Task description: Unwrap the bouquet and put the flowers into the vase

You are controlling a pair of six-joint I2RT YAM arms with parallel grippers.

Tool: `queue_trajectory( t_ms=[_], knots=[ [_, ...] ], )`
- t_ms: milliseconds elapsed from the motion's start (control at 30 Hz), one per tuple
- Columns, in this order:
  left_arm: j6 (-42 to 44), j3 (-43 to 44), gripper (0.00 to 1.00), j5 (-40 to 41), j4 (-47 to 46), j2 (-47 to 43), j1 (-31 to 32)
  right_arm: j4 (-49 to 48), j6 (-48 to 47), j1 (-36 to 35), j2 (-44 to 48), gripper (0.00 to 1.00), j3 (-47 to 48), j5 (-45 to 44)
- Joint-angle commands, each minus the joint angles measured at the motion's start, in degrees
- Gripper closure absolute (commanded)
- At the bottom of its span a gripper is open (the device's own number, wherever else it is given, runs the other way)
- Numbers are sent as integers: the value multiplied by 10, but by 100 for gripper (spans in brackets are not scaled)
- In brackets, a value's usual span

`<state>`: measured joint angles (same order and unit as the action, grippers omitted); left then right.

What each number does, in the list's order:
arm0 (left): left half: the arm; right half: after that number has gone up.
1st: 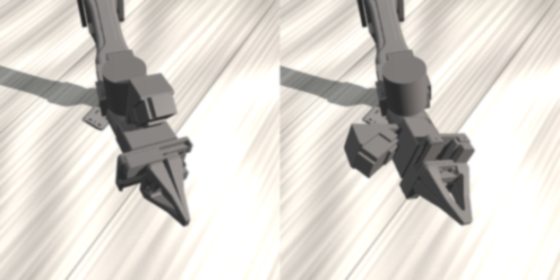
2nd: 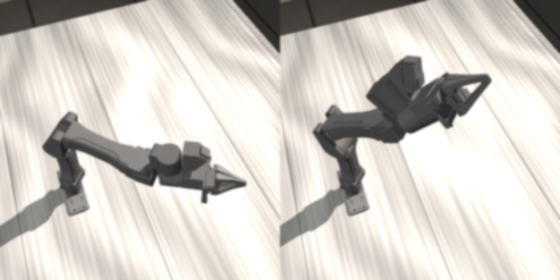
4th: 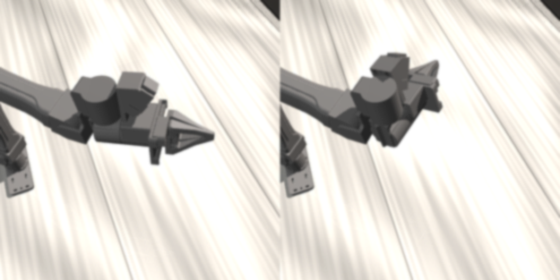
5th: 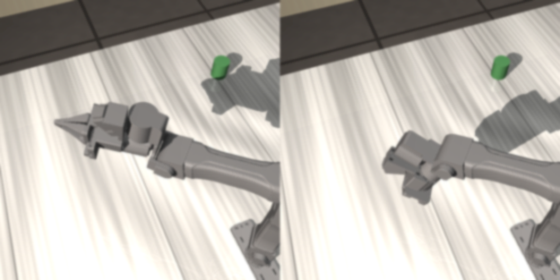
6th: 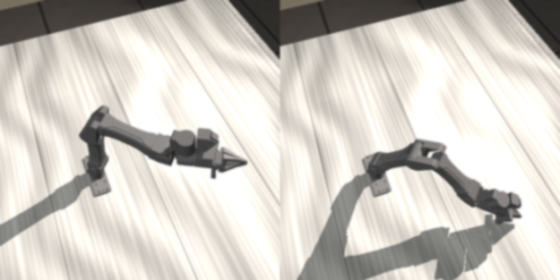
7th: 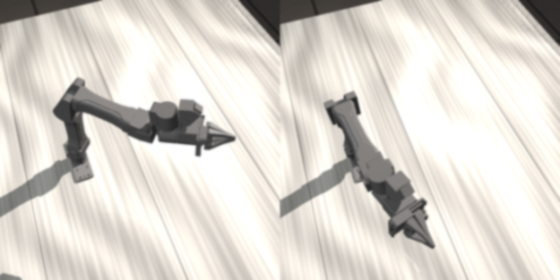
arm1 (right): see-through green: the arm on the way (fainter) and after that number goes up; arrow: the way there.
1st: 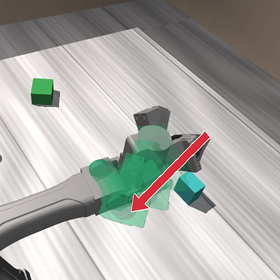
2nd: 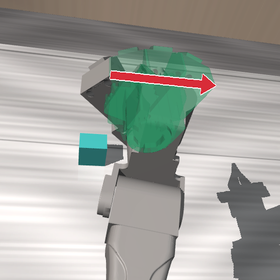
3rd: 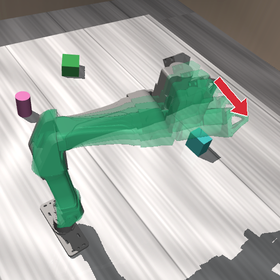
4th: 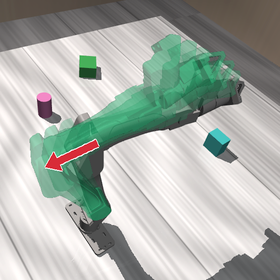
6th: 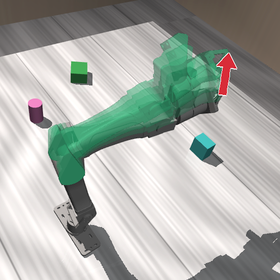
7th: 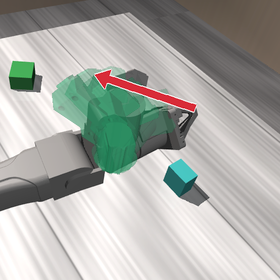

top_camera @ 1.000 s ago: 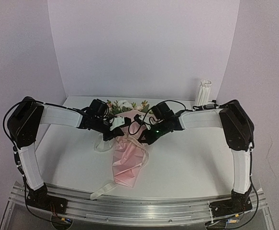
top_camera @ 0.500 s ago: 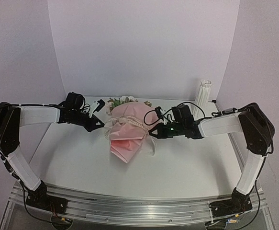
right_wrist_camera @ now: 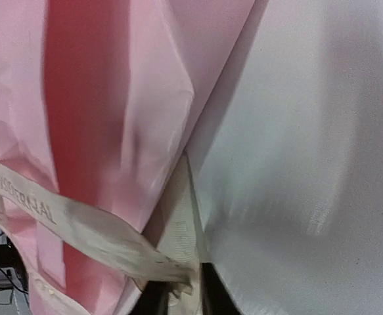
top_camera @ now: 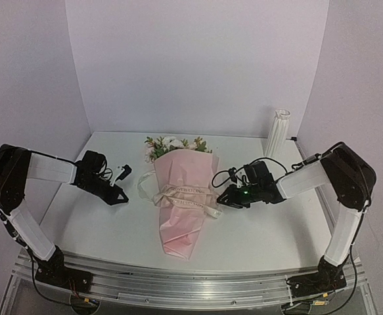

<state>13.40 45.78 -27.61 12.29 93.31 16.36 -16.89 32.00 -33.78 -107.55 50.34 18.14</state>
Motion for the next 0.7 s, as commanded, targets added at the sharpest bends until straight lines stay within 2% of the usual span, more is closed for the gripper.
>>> queue_trajectory(
  t_ms=[0, 67, 133, 200, 267, 367, 467, 600, 667],
  knots=[
    [160, -1, 99, -37, 29, -21, 17, 15, -59, -3, 14, 70, 11, 20],
    [204, 11, 92, -39, 46, -19, 17, 57, -96, -3, 32, 55, 22, 28],
    [251, 31, 80, -57, 72, -24, 17, 124, -141, -3, 59, 47, 41, 18],
    [282, 70, 71, -77, 89, -25, 24, 188, -186, -4, 92, 46, 55, -4],
    [302, 115, 66, -83, 102, -17, 41, 226, -237, -4, 125, 44, 64, -32],
    [325, 167, 56, -88, 106, 9, 78, 244, -324, -4, 164, 42, 81, -67],
    [353, 197, 47, -100, 104, 48, 101, 249, -395, -13, 173, 40, 117, -59],
    [402, 232, 46, -116, 102, 93, 107, 253, -488, -69, 119, 39, 211, -2],
    [422, 250, 46, -120, 107, 114, 109, 256, -494, -75, 72, 40, 265, 35]
  ],
)
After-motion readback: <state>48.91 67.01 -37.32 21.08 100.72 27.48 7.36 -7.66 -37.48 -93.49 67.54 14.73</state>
